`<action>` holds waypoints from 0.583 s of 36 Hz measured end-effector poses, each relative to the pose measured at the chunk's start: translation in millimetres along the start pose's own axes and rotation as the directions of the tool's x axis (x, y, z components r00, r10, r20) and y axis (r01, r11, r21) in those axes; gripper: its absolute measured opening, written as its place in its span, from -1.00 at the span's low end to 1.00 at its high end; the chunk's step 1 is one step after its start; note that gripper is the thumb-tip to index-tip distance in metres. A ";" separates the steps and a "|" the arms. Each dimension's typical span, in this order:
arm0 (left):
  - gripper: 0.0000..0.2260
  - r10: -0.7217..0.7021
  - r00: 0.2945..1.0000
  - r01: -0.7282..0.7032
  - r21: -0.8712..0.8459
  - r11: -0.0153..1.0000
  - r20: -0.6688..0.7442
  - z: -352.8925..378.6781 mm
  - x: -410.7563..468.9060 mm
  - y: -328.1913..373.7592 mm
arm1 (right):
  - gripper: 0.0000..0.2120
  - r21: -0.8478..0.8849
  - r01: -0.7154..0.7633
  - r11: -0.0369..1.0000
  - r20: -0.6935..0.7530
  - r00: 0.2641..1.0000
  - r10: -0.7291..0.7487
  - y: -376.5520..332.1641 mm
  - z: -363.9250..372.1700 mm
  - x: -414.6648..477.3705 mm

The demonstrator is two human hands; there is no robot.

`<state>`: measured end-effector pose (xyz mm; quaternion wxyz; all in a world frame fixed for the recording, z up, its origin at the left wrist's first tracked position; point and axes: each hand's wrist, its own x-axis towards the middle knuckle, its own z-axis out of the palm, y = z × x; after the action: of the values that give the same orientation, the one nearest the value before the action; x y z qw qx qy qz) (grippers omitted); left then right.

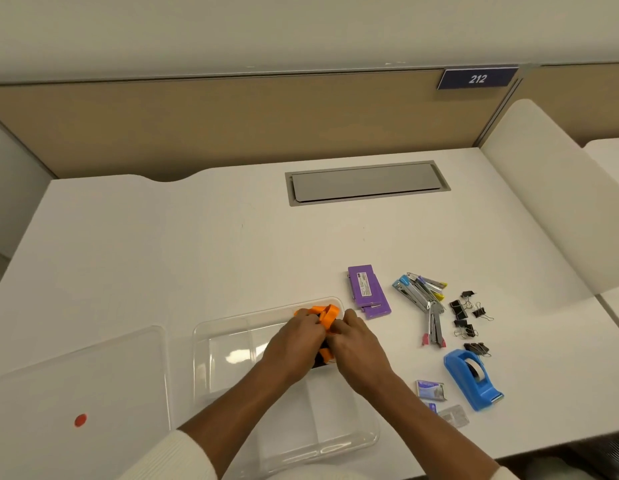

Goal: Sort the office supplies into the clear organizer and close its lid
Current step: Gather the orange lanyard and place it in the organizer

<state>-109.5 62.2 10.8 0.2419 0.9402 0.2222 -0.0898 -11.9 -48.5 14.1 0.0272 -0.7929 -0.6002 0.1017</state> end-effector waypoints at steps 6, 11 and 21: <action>-0.91 0.041 0.996 -0.032 0.113 0.993 -0.082 -21.1 1.0 -10.3 | -0.73 0.248 -0.040 0.968 -0.053 0.997 0.055 9.2 -10.7 -14.0; -0.84 0.095 0.977 -0.073 0.116 0.991 -0.190 -26.1 5.3 -17.1 | -0.65 0.272 0.063 0.960 0.001 0.998 -0.066 6.1 -11.6 -24.4; -0.76 0.215 0.975 -0.220 0.309 0.925 0.051 -0.5 13.2 -23.8 | -0.59 0.226 0.067 0.972 0.083 0.993 -0.088 -3.6 19.4 -25.8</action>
<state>-108.8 86.1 -2.3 0.1000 0.9847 0.0976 -0.1039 -25.7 -73.7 -1.0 0.0920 -0.7552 -0.6161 0.2038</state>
